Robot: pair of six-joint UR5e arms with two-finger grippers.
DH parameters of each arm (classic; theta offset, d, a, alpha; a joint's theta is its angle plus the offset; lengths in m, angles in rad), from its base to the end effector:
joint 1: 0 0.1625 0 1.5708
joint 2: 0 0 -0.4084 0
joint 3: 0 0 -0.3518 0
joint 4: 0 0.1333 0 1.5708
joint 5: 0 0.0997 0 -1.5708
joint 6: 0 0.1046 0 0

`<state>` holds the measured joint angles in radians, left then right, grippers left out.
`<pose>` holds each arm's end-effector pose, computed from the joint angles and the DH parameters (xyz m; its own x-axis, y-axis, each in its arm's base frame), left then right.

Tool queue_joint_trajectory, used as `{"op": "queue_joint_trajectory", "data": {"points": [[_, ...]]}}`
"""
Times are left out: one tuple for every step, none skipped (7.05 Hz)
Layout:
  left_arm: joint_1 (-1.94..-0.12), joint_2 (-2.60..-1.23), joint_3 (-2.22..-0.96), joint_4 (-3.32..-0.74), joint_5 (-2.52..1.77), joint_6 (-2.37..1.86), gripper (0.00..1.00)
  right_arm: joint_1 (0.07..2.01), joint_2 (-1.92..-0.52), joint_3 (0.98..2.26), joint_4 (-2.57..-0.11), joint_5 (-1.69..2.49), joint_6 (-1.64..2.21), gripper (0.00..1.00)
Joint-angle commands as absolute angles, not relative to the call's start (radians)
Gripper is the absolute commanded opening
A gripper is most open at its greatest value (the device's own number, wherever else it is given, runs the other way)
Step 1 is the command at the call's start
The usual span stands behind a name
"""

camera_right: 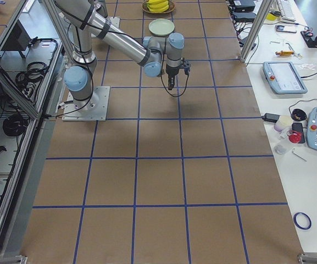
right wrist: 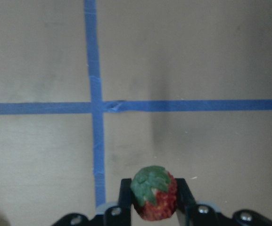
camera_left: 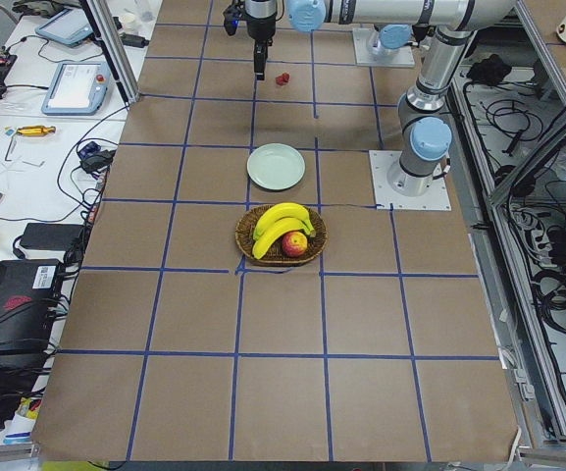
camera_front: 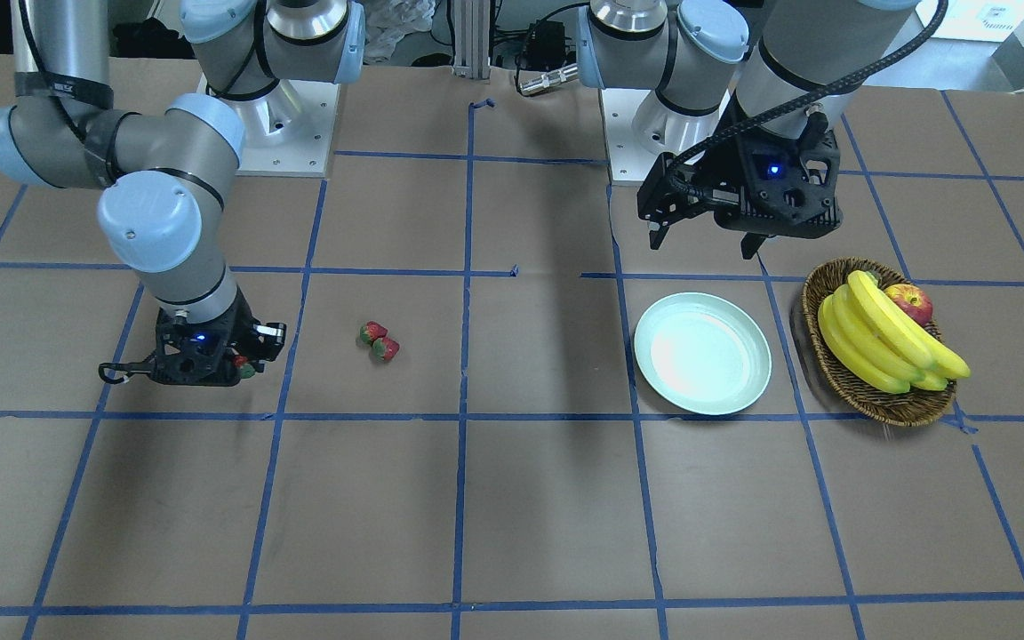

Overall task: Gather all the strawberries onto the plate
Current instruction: 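Lift the strawberry with the right gripper and carry it toward the plate, then lower the strawberry onto the table near the plate and open the right gripper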

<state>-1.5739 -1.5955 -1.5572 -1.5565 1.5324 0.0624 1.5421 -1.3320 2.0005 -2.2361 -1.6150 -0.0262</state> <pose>-0.1387 -0.4615 0.4627 -0.9971 0.0656 0.0381 0.0654 0.9978 -0.0056 0.1151 -0.4755 0.2364 -0.9990 0.0023 0.0441 0.0025 1.0000 0.0044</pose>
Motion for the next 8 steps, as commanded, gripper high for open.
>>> {"op": "queue_joint_trajectory", "data": {"points": [[-1.574,-1.597,-1.557,-1.557,1.532,0.061,1.0,1.702,-1.316,1.93,-2.255,-1.586,0.156,0.04],[-1.574,-1.597,-1.555,-1.557,1.532,0.061,1.0,1.757,-1.286,1.889,-2.256,-1.568,0.228,0.04],[-1.574,-1.598,-1.557,-1.557,1.531,0.058,1.0,1.797,-1.228,1.835,-2.261,-1.548,0.273,0.04],[-1.574,-1.6,-1.557,-1.557,1.531,0.046,1.0,1.851,-1.177,1.771,-2.258,-1.537,0.352,0.04],[-1.574,-1.598,-1.557,-1.557,1.531,0.046,1.0,1.906,-1.133,1.728,-2.252,-1.517,0.398,0.04],[-1.574,-1.6,-1.557,-1.557,1.531,0.046,1.0,1.955,-1.121,1.72,-2.249,-1.516,0.438,0.04],[-1.574,-1.601,-1.557,-1.557,1.531,0.045,1.0,2.001,-1.114,1.72,-2.249,-1.5,0.468,0.04],[-1.574,-1.601,-1.557,-1.557,1.531,0.044,1.0,2.023,-1.088,1.718,-2.261,-1.458,0.513,0.04]]}}
